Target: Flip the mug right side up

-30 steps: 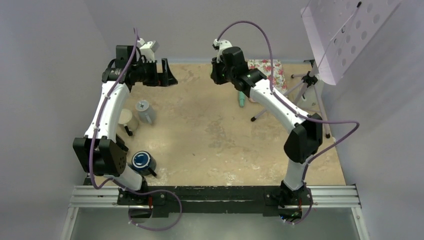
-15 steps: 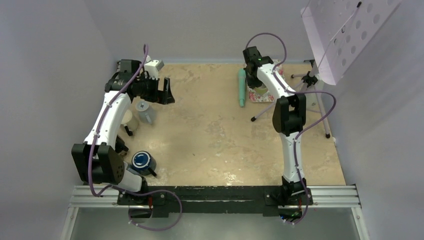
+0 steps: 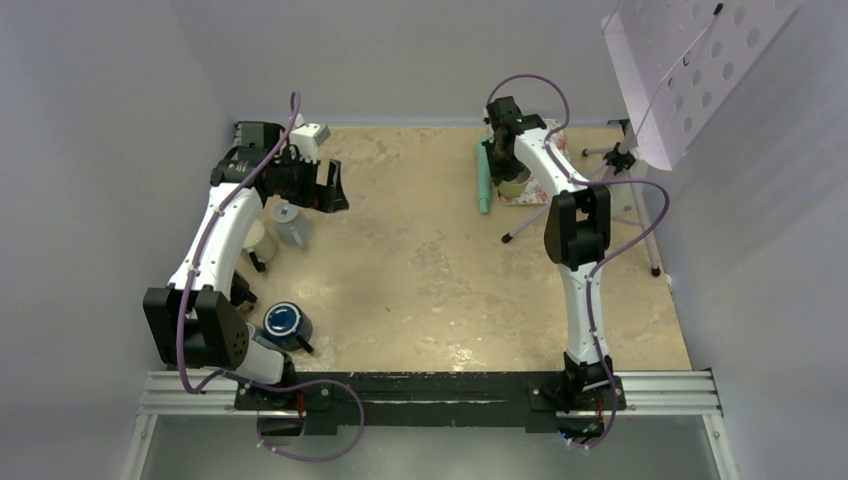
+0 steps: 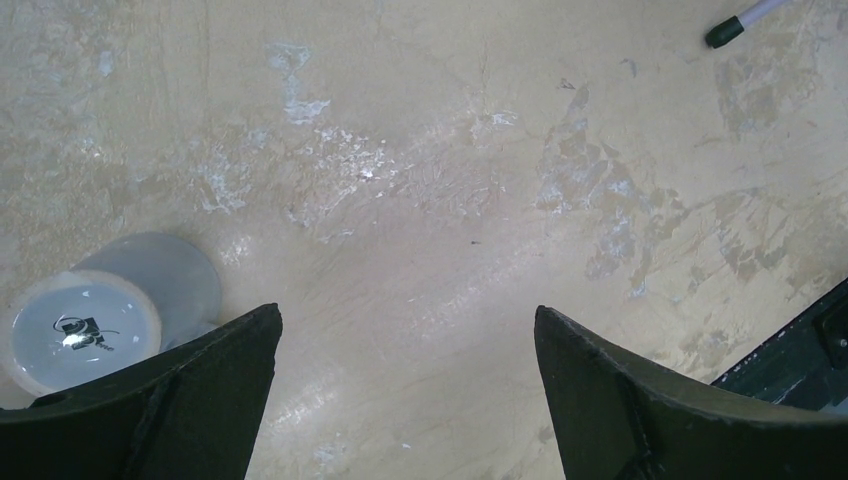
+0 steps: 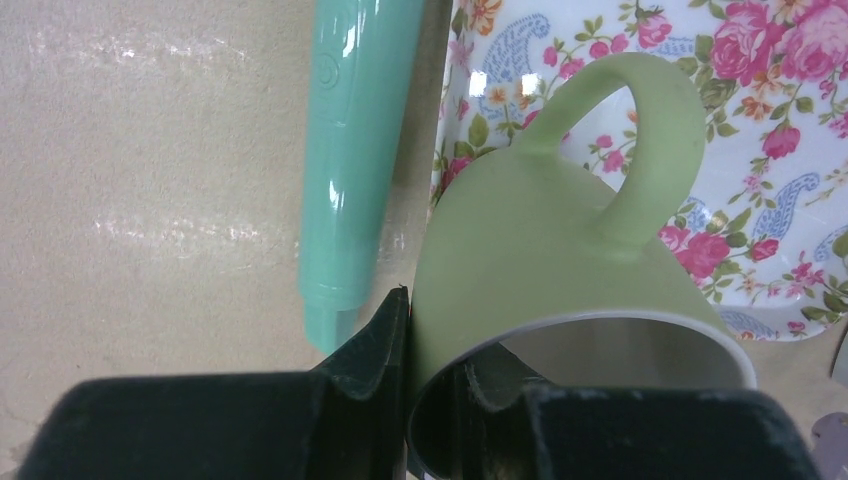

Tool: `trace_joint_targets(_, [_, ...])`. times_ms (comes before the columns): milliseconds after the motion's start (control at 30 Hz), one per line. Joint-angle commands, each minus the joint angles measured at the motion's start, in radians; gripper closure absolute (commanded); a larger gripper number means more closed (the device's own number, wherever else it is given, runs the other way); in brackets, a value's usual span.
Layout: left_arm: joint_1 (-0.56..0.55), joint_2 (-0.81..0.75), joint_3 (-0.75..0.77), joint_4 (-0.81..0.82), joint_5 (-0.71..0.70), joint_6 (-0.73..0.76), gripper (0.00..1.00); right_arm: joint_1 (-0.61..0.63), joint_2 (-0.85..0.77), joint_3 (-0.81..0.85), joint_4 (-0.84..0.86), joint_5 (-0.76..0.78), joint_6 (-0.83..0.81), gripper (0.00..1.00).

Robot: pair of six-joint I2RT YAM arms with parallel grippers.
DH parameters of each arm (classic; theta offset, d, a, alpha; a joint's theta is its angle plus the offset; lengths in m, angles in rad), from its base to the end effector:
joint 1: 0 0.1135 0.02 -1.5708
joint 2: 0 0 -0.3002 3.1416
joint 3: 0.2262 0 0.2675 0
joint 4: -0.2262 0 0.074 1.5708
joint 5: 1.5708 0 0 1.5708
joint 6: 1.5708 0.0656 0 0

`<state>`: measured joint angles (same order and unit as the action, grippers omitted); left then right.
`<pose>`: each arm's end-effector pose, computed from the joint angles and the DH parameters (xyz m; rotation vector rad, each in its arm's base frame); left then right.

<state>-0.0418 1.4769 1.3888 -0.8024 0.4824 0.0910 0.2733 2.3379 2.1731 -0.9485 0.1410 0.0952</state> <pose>0.3383 -0.0446 0.3465 0.3670 2.3758 -0.5681 0.5386 0.1414 0.2214 -0.1934 2.6593 -0.0714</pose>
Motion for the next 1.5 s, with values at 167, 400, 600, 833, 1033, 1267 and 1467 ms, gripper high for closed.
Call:
trace_joint_targets(167, [-0.001, -0.024, -0.004, 0.007, 0.010, 0.025, 0.00, -0.017, -0.012, 0.102, 0.042, -0.024, -0.048, 0.54])
trace_joint_targets(400, [-0.002, -0.021, -0.004, 0.006, 0.018, 0.028, 0.00, -0.007, -0.200, -0.004, 0.160, 0.032, -0.068, 0.47])
trace_joint_targets(600, [-0.001, -0.023, -0.011, 0.005, 0.013, 0.035, 0.00, -0.007, -0.504, -0.442, 0.418, 0.062, 0.114, 0.58])
trace_joint_targets(833, [-0.001, -0.020, -0.013, 0.010, 0.015, 0.034, 0.00, -0.007, -0.591, -0.731, 0.532, 0.054, 0.273, 1.00])
trace_joint_targets(1033, [-0.001, -0.027, -0.021, 0.014, 0.015, 0.038, 0.00, -0.007, -0.533, -0.797, 0.591, 0.204, 0.312, 1.00])
trace_joint_targets(1267, [-0.001, -0.033, -0.025, 0.015, 0.014, 0.044, 0.00, -0.007, -0.463, -0.788, 0.663, 0.254, 0.319, 1.00])
trace_joint_targets(1467, [-0.001, -0.035, -0.024, 0.015, 0.000, 0.054, 0.00, -0.007, -0.391, -0.734, 0.681, 0.271, 0.343, 1.00])
